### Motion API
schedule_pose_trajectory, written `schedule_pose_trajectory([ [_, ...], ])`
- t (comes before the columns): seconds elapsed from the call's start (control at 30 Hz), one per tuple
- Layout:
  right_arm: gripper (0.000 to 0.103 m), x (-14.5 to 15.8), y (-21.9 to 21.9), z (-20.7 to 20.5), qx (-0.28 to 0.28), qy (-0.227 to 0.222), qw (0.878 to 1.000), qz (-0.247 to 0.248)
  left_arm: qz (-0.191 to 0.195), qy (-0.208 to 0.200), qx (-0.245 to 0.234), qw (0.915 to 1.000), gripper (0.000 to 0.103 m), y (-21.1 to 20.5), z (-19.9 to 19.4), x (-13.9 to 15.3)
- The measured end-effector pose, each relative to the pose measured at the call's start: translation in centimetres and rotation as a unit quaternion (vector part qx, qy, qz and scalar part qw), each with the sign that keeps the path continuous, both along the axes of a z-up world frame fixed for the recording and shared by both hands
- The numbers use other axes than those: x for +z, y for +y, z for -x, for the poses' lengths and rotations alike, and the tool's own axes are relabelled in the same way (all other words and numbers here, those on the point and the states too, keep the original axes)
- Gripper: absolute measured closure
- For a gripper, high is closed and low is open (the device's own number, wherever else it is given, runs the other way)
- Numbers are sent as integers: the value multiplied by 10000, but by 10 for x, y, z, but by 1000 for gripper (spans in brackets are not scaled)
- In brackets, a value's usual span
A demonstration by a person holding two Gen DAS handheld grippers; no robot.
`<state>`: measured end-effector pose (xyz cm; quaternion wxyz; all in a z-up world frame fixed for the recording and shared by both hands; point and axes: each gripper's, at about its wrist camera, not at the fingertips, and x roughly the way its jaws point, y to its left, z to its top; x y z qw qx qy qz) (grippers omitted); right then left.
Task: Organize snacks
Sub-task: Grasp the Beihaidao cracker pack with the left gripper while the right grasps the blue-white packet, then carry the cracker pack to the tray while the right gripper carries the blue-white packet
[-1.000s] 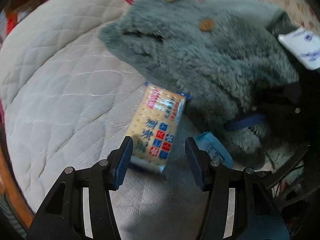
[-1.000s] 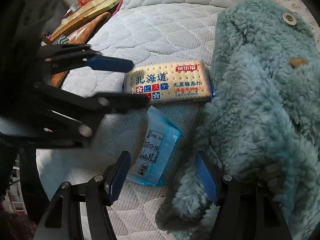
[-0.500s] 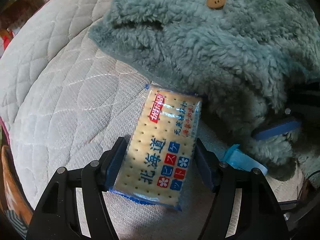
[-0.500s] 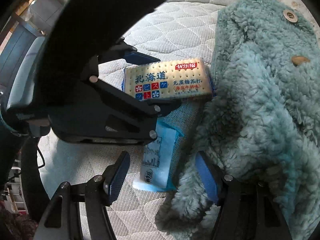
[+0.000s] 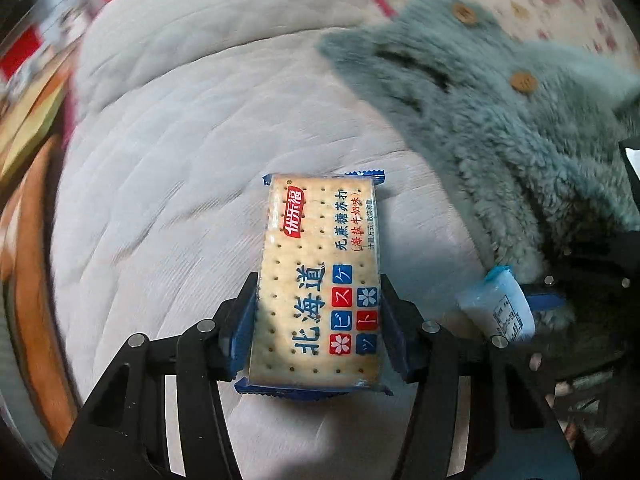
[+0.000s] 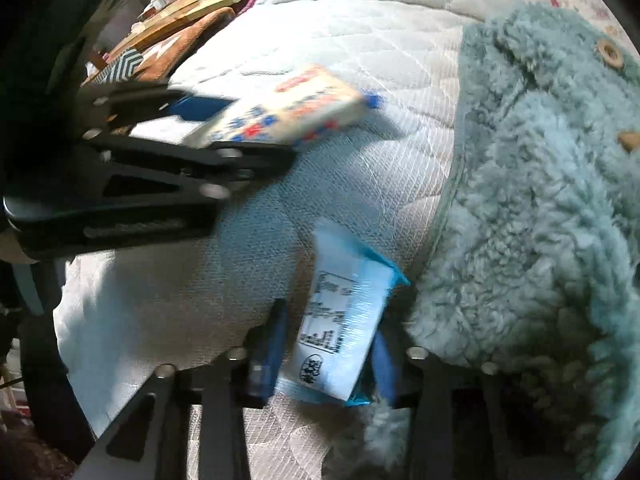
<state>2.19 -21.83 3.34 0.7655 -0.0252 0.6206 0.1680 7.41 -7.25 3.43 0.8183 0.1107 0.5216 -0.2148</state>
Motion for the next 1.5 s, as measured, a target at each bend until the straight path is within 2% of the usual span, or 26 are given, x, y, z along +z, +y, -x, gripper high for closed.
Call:
schedule_pose_trajectory([
  [0.07,75,6,5,-1,42,-51,10000,-42,-31,-125,324,9994,48,14,13,2],
  [0.13,76,8,11,-5,145,-104,9998,-55,93,-146,635,9978,48,33,23,6],
  [0.3,77,7,37,-10,461,-108,9989,-70,202,-258,1407,9895,48,76,44,13],
  [0.4,77,14,55,-9,591,-142,9979,-239,313,-380,1752,9833,48,102,56,25],
  [0.53,77,31,86,-12,810,-265,9956,-401,189,-734,2064,9755,48,128,79,46],
  [0.83,77,59,157,-16,1531,-469,9855,-569,22,-1128,2777,9540,48,186,98,74],
  [1.07,77,72,225,-28,2146,-581,9733,-568,-51,-1174,3363,9344,48,238,106,79],
  [1.33,77,75,280,-46,2490,-604,9648,-598,-77,-1152,3886,9141,48,288,110,73],
  [1.5,77,70,313,-56,2656,-578,9607,-556,-119,-1118,4107,9048,48,313,109,67],
])
